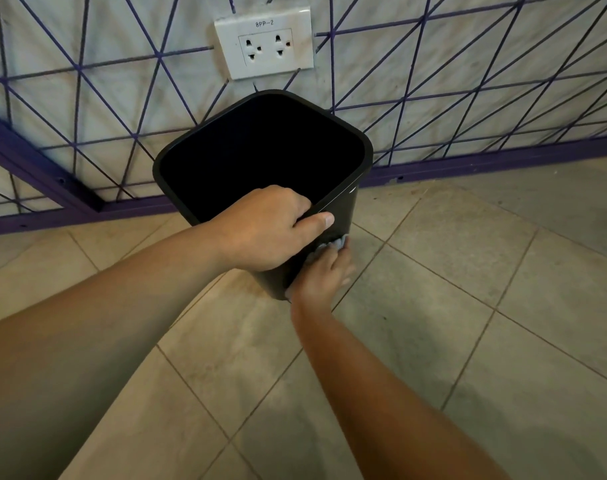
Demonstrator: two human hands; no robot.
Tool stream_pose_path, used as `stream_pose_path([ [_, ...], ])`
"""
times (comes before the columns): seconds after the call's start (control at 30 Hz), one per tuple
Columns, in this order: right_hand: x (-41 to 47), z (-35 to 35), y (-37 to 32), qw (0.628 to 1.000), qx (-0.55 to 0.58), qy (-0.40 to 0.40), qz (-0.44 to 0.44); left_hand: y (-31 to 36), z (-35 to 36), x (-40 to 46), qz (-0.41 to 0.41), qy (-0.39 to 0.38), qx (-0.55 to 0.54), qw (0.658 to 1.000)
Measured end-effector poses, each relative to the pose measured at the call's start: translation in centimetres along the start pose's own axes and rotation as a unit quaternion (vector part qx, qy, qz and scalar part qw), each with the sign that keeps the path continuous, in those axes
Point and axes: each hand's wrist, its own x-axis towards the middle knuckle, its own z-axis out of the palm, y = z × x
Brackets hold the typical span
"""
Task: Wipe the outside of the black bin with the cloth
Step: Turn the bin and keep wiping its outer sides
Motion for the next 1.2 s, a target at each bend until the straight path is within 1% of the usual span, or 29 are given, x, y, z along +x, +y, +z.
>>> stream_pose_path([
  [0.07, -2.8, -0.4, 0.2, 0.998, 0.017, -0.030, -0.047, 0.0, -0.1, 0.0, -0.006, -0.003, -0.001, 1.000],
  [0.1, -2.6, -0.5, 0.4, 0.999, 0.006, -0.025, -0.048, 0.1, -0.1, -0.1, -0.006, -0.003, 0.001, 1.000],
  [0.17, 0.5, -0.6, 0.5, 0.999, -0.050, 0.012, -0.014, 0.4, -0.1, -0.1, -0.001, 0.003, 0.008, 1.000],
  [0.23, 3.1, -0.6, 0.1, 0.997, -0.063, 0.030, 0.021, 0.4, -0.1, -0.1, 0.001, 0.003, 0.009, 1.000],
  [0.3, 2.0, -0.1, -0.3, 0.999, -0.037, 0.018, -0.010, 0.3, -0.1, -0.1, -0.001, 0.003, 0.003, 1.000],
  [0.4, -2.3, -0.1, 0.3, 0.995, 0.002, -0.029, -0.098, 0.2, -0.1, 0.0, -0.001, -0.001, -0.003, 1.000],
  [0.43, -2.4, -0.4, 0.8, 0.994, -0.004, -0.037, -0.106, 0.1, -0.1, 0.0, 0.000, -0.001, -0.001, 1.000],
  [0.47, -1.5, -0.6, 1.4, 0.995, -0.026, -0.034, -0.095, 0.1, -0.1, 0.0, 0.001, 0.001, 0.004, 1.000],
  [0.53, 1.9, -0.8, 1.5, 0.997, -0.067, -0.005, -0.028, 0.2, -0.1, 0.0, 0.000, 0.005, 0.008, 1.000],
  [0.57, 2.9, -1.0, 1.0, 0.997, -0.070, -0.001, -0.009, 0.2, -0.1, -0.1, 0.000, 0.004, 0.006, 1.000],
  [0.6, 3.5, -1.0, 0.5, 0.998, -0.067, -0.004, -0.010, 0.3, 0.0, -0.1, -0.002, 0.003, 0.003, 1.000],
  [0.63, 2.9, -0.8, -0.1, 0.998, -0.053, -0.011, -0.033, 0.3, -0.1, 0.0, -0.004, 0.002, -0.002, 1.000],
  [0.73, -1.4, -0.3, -0.5, 0.994, 0.007, -0.047, -0.097, 0.4, -0.1, 0.0, -0.003, -0.001, -0.007, 1.000],
  [0.8, -2.9, -0.4, 1.3, 0.995, 0.016, -0.047, -0.091, 0.4, -0.1, -0.1, -0.003, -0.003, -0.003, 1.000],
  [0.87, -2.2, -0.6, 3.2, 0.997, -0.020, -0.031, -0.065, 0.4, -0.1, -0.2, -0.004, -0.003, 0.000, 1.000],
  [0.93, -0.2, -0.9, 3.6, 0.995, -0.085, -0.013, -0.041, 0.3, -0.1, -0.2, -0.003, -0.001, 0.008, 1.000],
  [1.0, 2.4, -1.3, 2.6, 0.993, -0.114, 0.002, -0.025, 0.4, -0.1, -0.2, 0.002, 0.004, 0.016, 1.000],
  [1.07, 5.3, -1.4, 0.8, 0.993, -0.113, 0.012, -0.037, 0.3, -0.1, -0.2, 0.005, 0.001, 0.016, 1.000],
  [1.2, 7.8, -1.2, -3.8, 0.994, -0.078, -0.023, -0.075, 0.2, 0.0, -0.2, 0.008, -0.007, 0.011, 1.000],
])
